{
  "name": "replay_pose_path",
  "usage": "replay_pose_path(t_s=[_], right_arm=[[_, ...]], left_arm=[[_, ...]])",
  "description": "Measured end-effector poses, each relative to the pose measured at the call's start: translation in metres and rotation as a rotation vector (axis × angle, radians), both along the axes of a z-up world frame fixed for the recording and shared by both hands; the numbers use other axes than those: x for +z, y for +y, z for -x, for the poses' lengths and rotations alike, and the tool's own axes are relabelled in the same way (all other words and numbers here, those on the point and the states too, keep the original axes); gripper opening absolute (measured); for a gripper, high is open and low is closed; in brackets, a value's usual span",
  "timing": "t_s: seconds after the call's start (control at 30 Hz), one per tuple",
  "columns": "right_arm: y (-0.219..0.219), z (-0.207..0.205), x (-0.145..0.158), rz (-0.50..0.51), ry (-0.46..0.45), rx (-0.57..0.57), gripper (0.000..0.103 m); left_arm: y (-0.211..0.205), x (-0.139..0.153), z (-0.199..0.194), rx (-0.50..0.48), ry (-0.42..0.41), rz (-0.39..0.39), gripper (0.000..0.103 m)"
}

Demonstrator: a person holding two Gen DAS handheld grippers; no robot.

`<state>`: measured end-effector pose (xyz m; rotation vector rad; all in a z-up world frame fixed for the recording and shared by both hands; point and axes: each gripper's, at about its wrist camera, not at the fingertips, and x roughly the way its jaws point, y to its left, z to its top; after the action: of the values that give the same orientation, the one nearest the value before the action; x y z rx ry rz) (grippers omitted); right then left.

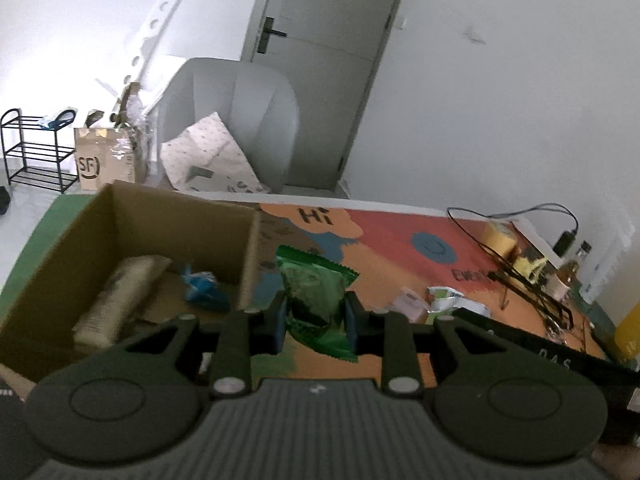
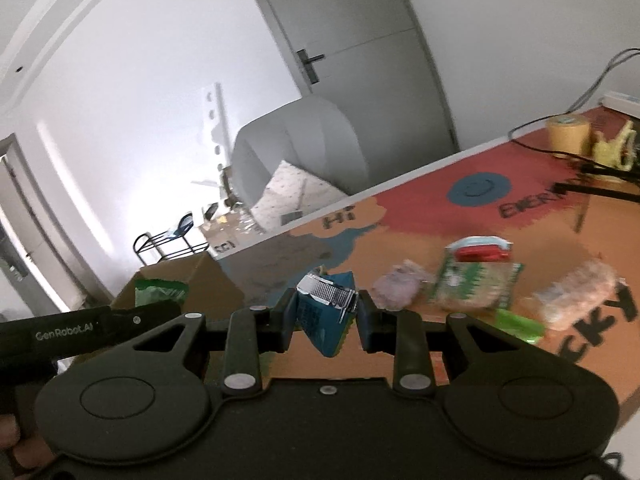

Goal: Organize snacks
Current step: 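Carry the green and blue-and-white packets toward the cardboard box, then open both grippers to drop the packets into the box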

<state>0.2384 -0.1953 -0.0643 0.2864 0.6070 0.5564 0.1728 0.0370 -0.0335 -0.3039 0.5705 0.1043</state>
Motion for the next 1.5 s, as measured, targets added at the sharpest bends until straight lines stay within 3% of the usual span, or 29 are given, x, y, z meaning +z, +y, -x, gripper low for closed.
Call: replay_pose_path(t_s=[0.27, 0.7, 0.8, 0.87, 1.0, 1.13, 1.23, 1.3, 1.5], right_arm=[[0.039, 0.004, 0.012, 0.004, -0.023, 0.062, 0.029], [0.086, 0.006, 0.029, 0.025, -0.061, 0.122, 0.029], [0.097, 0.008, 0.034, 0.03, -0.071, 0.141, 0.029], [0.105, 0.009, 0.037, 0.033, -0.077, 0.154, 0.029], [0.122, 0.01, 0.039, 0.036, -0.076, 0.18, 0.029], [0.137, 0.01, 0.043, 0.013, -0.059, 0.205, 0.03], [0.144, 0.008, 0.045, -0.028, -0.044, 0.227, 0.038], [0.144, 0.007, 0.045, -0.033, -0.031, 0.215, 0.054], [0.125, 0.01, 0.039, -0.026, -0.003, 0.186, 0.063]], left_arm=[[0.034, 0.009, 0.011, 0.063, -0.024, 0.007, 0.028], [0.091, -0.004, 0.019, 0.168, 0.01, 0.056, 0.029], [0.095, -0.003, 0.023, 0.2, 0.008, 0.044, 0.036], [0.099, -0.002, 0.025, 0.212, 0.01, 0.049, 0.048], [0.103, 0.003, 0.032, 0.216, -0.006, 0.045, 0.05], [0.108, 0.003, 0.036, 0.215, 0.002, 0.044, 0.06], [0.111, 0.001, 0.037, 0.229, 0.006, 0.056, 0.069], [0.111, -0.001, 0.038, 0.238, 0.011, 0.06, 0.073], [0.103, 0.0, 0.034, 0.227, 0.006, 0.05, 0.083]])
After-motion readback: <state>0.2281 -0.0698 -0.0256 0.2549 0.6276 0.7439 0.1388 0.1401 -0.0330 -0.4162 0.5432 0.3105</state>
